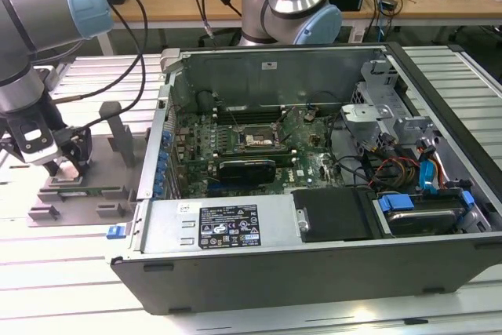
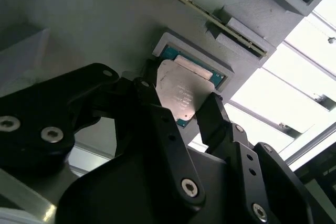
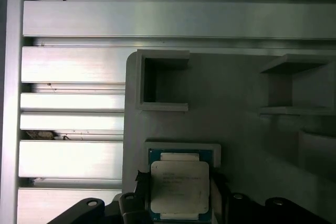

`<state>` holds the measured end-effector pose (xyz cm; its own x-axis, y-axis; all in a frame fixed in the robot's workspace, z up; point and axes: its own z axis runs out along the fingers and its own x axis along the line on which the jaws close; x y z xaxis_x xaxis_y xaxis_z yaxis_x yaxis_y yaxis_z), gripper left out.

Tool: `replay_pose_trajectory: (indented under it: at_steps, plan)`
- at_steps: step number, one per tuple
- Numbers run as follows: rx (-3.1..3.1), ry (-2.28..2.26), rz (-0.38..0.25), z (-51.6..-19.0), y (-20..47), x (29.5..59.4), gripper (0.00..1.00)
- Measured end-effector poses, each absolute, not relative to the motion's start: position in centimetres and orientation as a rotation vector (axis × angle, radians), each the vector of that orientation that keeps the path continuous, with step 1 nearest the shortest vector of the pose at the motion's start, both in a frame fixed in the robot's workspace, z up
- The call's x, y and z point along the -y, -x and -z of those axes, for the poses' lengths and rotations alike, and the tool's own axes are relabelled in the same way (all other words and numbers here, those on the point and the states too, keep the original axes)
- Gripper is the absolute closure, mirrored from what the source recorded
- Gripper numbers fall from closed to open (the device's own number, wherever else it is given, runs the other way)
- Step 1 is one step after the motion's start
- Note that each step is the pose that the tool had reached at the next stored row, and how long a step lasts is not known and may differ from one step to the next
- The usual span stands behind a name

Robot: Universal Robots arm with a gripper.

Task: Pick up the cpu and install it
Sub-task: 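Pick up the cpu and move it towards the insertion slot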

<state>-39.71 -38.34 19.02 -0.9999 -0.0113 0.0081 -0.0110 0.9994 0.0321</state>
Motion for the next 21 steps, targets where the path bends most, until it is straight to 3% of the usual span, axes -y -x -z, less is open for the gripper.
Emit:
replay_pose_trajectory:
  at_steps: [21]
  plan:
    - [3.146, -0.018, 0.049, -21.3, 39.7, 38.3, 0.46]
